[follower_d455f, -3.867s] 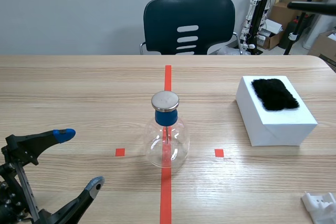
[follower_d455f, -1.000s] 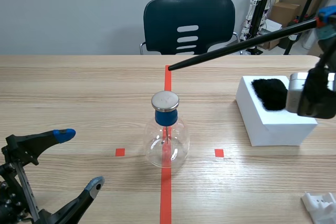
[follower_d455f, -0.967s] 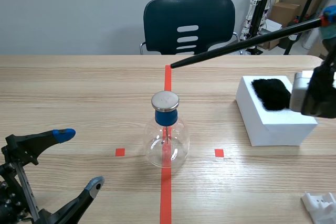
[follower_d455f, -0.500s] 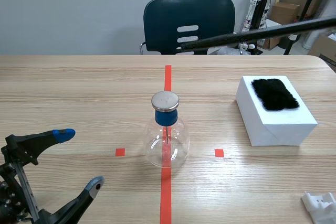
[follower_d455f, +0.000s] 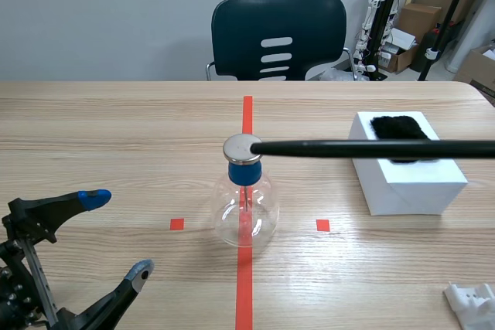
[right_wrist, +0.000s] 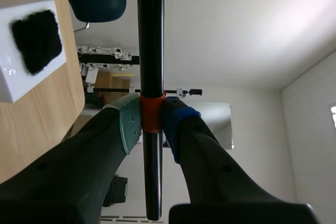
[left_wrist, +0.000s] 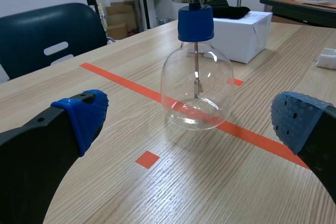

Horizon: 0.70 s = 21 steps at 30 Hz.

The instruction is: Do the electroscope experiment. move the rod toward and away from the electroscope

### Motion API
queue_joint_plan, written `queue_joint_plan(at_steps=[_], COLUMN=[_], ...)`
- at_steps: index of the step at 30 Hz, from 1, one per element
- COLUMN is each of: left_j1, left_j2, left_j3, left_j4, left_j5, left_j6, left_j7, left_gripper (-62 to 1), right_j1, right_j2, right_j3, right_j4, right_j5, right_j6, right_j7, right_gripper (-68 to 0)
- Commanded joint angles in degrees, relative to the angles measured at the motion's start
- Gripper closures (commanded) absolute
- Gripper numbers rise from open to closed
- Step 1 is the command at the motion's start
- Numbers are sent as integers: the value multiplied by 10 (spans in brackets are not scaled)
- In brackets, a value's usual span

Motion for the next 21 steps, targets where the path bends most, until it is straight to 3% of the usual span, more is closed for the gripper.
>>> queue_joint_plan(at_steps=[1,10,21], left_j1=[-2,-2,-2], left_j2=[2,2,2], left_j3=[-1,-1,-1], left_j4=[6,6,6], left_j5=[-4,-4,-4], left_j6=[-1,-1,-1], left_j7=[-11,-11,-11], left_gripper=[-623,-623,-623], right_j1=[-10,-37,-36], right_j2=[-12,-88,-89], right_j3=[12,31,31], right_j4=[12,11,-18], right_j5=[24,51,55], right_j6=[-17,-28,-28], right_j7=[15,64,66], right_gripper=[-4,-4,-4])
